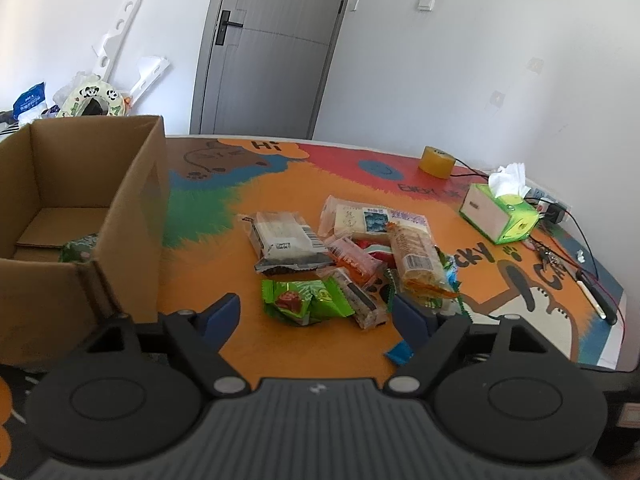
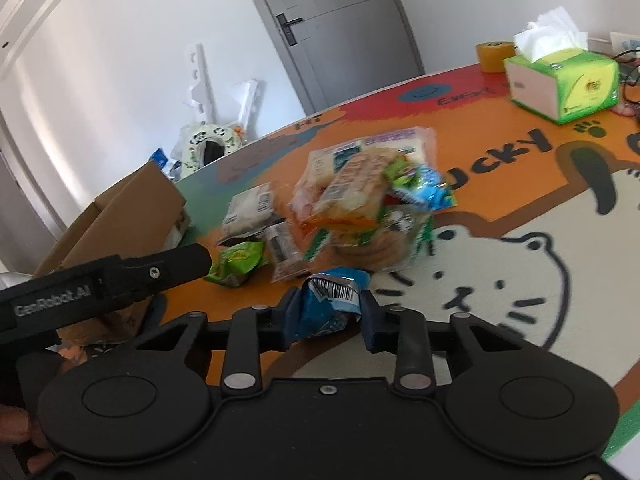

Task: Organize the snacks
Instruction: 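Grasp the blue wrapped snack with right gripper while left grasps green chip bag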

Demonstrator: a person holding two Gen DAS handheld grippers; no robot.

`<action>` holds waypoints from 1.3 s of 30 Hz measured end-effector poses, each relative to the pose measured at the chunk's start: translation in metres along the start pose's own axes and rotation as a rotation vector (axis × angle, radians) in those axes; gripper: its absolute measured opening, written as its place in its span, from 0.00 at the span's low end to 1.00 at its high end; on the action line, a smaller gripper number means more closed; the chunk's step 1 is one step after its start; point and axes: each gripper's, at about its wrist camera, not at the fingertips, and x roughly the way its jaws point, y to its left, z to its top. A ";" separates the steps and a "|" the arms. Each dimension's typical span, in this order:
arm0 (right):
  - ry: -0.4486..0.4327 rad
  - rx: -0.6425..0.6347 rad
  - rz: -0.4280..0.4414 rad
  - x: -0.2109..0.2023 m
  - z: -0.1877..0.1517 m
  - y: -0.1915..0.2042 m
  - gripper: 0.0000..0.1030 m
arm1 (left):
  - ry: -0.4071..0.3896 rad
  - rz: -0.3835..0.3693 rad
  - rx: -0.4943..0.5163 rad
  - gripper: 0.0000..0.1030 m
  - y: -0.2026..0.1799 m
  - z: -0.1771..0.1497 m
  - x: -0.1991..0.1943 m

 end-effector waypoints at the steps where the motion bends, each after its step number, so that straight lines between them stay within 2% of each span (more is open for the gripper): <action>1: -0.001 0.002 -0.003 -0.001 0.000 -0.002 0.30 | 0.001 0.004 0.000 0.80 -0.001 0.000 0.003; 17: -0.031 0.018 -0.113 -0.021 0.006 -0.027 0.29 | 0.018 0.092 -0.019 0.78 -0.002 -0.001 0.045; 22: -0.037 0.035 -0.122 -0.024 0.005 -0.032 0.29 | 0.028 0.103 0.002 0.54 -0.001 -0.004 0.050; 23: -0.038 0.036 -0.124 -0.025 0.004 -0.032 0.29 | 0.030 0.102 0.012 0.53 -0.001 -0.005 0.049; 25: -0.039 0.033 -0.123 -0.025 0.004 -0.031 0.29 | 0.031 0.099 0.018 0.38 0.000 -0.006 0.047; 26: -0.039 0.033 -0.121 -0.024 0.004 -0.030 0.29 | 0.032 0.101 0.021 0.35 0.000 -0.007 0.046; 27: -0.040 0.032 -0.119 -0.024 0.004 -0.029 0.29 | 0.035 0.097 0.019 0.27 0.001 -0.007 0.045; 28: -0.043 0.030 -0.117 -0.025 0.004 -0.027 0.29 | 0.036 0.092 0.018 0.12 0.002 -0.007 0.043; 31: -0.051 0.025 -0.110 -0.027 0.003 -0.024 0.29 | 0.043 0.068 0.015 0.05 0.004 -0.008 0.039; 39: -0.065 0.019 -0.106 -0.036 -0.002 -0.015 0.29 | 0.007 0.047 0.022 0.02 0.002 -0.009 0.024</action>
